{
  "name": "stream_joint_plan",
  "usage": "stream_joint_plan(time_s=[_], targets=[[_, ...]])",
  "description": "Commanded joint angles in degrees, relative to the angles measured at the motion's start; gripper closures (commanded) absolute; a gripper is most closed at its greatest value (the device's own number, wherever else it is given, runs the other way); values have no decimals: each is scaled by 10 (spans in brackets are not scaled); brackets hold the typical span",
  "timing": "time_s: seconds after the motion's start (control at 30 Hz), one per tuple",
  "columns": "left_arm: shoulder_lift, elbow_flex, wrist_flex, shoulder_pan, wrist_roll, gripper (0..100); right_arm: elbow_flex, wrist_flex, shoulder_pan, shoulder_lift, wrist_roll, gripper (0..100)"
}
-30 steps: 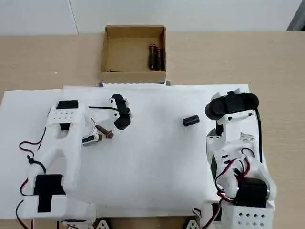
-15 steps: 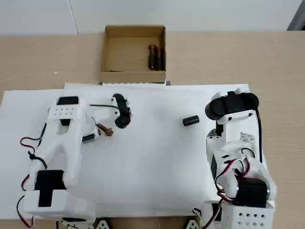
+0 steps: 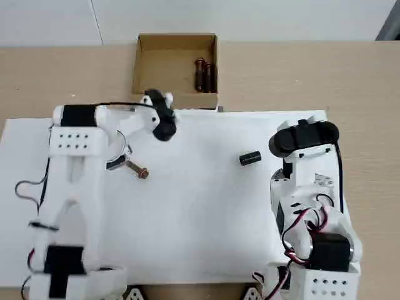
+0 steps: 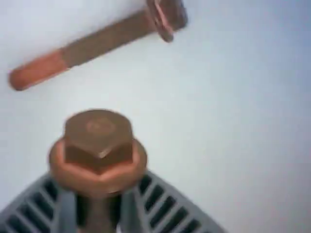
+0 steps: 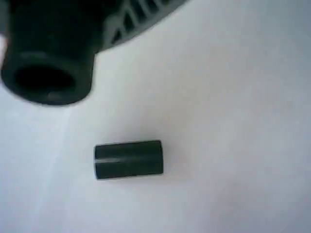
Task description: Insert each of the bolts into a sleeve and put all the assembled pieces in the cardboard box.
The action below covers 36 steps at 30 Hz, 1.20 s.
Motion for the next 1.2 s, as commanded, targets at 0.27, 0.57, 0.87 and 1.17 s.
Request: stream_joint_plan(time_s=[0.27, 0.57, 0.87, 1.17], targets=[[-166, -24, -20, 61, 178, 995, -3, -11, 2, -5, 0, 995], [-265, 40, -45, 58, 307, 995, 16, -29, -2, -104, -123, 995], [-455, 284, -244, 55, 400, 995, 186, -124, -7, -259, -84, 995], [-609, 480, -382, 55, 546, 995, 302, -194, -8, -317, -85, 995]])
